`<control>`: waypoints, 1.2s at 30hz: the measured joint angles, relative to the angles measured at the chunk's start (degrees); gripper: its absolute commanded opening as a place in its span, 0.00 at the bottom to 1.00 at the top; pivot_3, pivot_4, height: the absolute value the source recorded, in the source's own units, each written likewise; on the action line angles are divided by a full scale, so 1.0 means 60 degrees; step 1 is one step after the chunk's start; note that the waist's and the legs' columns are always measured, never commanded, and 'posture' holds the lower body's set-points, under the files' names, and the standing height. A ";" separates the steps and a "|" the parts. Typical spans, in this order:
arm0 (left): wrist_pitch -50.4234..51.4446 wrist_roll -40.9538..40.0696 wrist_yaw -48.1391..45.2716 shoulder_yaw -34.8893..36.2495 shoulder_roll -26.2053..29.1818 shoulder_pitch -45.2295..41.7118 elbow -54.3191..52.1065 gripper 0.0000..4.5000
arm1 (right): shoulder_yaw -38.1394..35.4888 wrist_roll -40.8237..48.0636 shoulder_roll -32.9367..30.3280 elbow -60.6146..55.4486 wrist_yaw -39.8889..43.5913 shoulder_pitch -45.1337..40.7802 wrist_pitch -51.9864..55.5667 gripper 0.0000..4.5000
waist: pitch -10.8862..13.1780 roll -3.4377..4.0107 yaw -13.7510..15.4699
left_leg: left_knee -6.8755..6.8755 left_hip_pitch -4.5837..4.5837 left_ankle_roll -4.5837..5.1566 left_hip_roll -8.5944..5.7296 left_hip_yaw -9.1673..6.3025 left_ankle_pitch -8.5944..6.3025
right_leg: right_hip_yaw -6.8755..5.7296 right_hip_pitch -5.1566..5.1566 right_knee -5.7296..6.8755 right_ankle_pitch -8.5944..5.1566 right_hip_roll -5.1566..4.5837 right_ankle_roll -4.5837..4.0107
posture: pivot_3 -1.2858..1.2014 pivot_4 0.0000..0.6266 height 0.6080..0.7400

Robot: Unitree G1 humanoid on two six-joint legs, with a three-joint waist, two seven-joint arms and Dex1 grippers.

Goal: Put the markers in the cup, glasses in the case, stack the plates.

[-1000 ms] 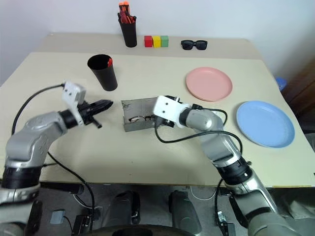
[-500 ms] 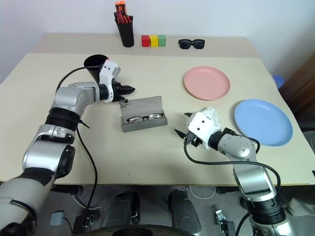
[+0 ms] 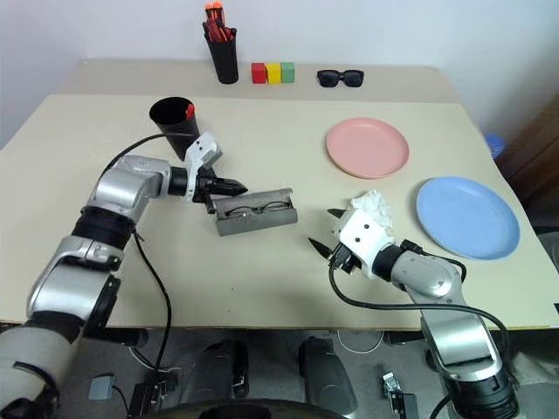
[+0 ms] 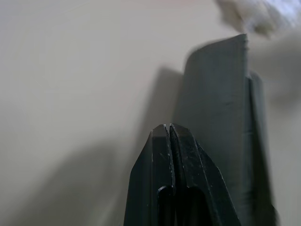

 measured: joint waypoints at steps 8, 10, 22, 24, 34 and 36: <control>-0.0513 -0.0379 -0.0402 0.0234 0.0466 0.1586 -0.2596 0.01 | 0.0417 -0.0312 0.0023 0.1271 -0.0420 -0.1598 0.0044 0.74 | 0.0000 0.0001 0.0041 | 0.0011 0.0001 0.0001 0.0001 0.0002 0.0000 | 0.0000 0.0005 0.0003 -0.0005 -0.0004 -0.0009 | 0.52 0.24 0.87; -0.0713 -0.0604 -0.0105 0.0672 0.0329 0.1783 -0.2747 0.01 | 0.0629 -0.0679 0.0036 0.1800 -0.0737 -0.2220 0.0148 0.74 | 0.0001 0.0002 0.0034 | 0.0014 0.0000 0.0001 0.0001 0.0002 0.0000 | 0.0000 0.0002 0.0007 -0.0004 -0.0004 -0.0009 | 0.52 0.24 0.87; -0.1057 -0.1362 0.2458 0.2095 -0.0482 0.4231 -0.5847 0.01 | 0.2904 -0.4034 0.0365 0.8908 -0.2884 -0.6467 -0.1294 0.74 | -0.0002 0.0012 0.0005 | 0.0010 0.0000 0.0001 0.0002 0.0018 0.0001 | 0.0010 -0.0004 0.0010 0.0009 -0.0006 0.0015 | 0.52 0.24 0.87; -0.0905 -0.1627 0.2784 0.2230 -0.0616 0.4415 -0.6317 0.01 | 0.3074 -0.4245 0.0508 0.9869 -0.3063 -0.6774 -0.1738 0.74 | -0.0002 0.0012 -0.0011 | 0.0009 0.0001 0.0001 0.0002 0.0018 0.0001 | 0.0010 -0.0004 0.0011 0.0010 -0.0006 0.0016 | 0.52 0.24 0.87; -0.0289 -0.2454 0.3869 0.2611 -0.0676 0.5428 -0.7667 0.00 | 0.3138 -0.4696 0.0788 1.2446 -0.3785 -0.7507 -0.3310 0.11 | -0.0003 0.0014 -0.0035 | 0.0008 0.0011 0.0000 0.0002 0.0016 0.0002 | 0.0010 0.0005 0.0014 0.0011 -0.0006 0.0016 | 0.52 0.24 0.87; -0.0257 -0.2583 0.3999 0.2657 -0.0721 0.5477 -0.7728 0.00 | 0.3140 -0.4719 0.0795 1.2568 -0.3779 -0.7503 -0.3341 0.01 | 0.0001 0.0020 -0.0043 | 0.0007 0.0011 0.0000 0.0003 0.0016 0.0002 | 0.0010 0.0004 0.0014 0.0011 -0.0006 0.0016 | 0.52 0.24 0.87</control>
